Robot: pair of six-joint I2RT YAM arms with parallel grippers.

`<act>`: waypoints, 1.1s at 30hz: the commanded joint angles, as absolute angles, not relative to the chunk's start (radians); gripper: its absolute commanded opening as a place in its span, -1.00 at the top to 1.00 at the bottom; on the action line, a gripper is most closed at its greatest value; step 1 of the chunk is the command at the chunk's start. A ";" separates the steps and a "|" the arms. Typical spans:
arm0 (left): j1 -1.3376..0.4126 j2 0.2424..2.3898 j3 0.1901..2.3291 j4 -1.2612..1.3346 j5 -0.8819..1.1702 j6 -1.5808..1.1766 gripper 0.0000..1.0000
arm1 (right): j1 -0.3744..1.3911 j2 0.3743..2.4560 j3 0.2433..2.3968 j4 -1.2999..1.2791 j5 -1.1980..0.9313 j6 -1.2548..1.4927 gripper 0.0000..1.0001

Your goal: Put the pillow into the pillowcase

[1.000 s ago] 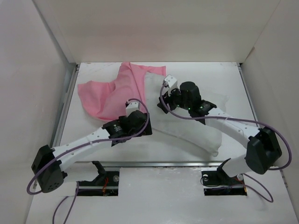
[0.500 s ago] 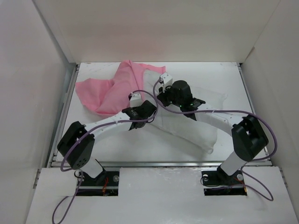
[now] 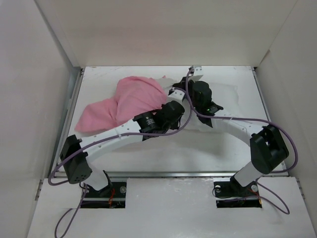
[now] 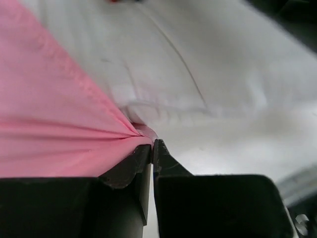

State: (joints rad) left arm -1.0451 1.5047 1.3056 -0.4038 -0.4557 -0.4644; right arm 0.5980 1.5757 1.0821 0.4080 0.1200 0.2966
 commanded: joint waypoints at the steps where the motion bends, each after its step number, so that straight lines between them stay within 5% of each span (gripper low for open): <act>1: -1.083 1.430 1.371 -0.266 -0.163 -0.319 1.00 | 0.617 1.519 1.117 0.644 0.212 0.454 1.00; 5: -1.083 1.416 1.330 -0.222 -0.184 -0.331 0.97 | 0.627 1.519 1.049 0.653 0.256 0.518 1.00; 6: -1.071 1.437 1.330 -0.236 -0.208 -0.368 0.53 | 0.627 1.506 1.031 0.664 0.256 0.549 1.00; 8: -1.052 1.457 1.318 -0.259 -0.209 -0.397 0.21 | 0.637 1.496 0.962 0.664 0.230 0.563 1.00; 10: -1.043 1.469 1.308 -0.270 -0.195 -0.419 -0.44 | 0.637 1.487 0.919 0.664 0.207 0.574 1.00; 11: -1.043 1.470 1.299 -0.282 -0.195 -0.428 -0.99 | 0.637 1.474 0.901 0.664 0.198 0.574 1.00; 12: -1.043 1.459 1.299 -0.282 -0.186 -0.437 -1.00 | 0.637 1.464 0.867 0.648 0.198 0.565 0.89; 16: -1.043 1.379 1.328 -0.347 -0.254 -0.437 -1.00 | 0.637 1.361 0.839 0.579 0.198 0.506 -0.44; 20: -0.965 1.319 1.376 -0.405 -0.415 -0.446 -1.00 | 0.637 1.273 0.919 0.430 0.262 0.353 -1.00; 28: -0.605 1.512 1.571 -0.425 -0.331 -0.391 -1.00 | 0.500 1.478 1.257 0.023 0.037 0.100 -1.00; 33: -0.465 1.698 1.808 -0.469 -0.304 -0.322 -1.00 | 0.431 1.744 1.666 -0.248 -0.247 -0.148 -1.00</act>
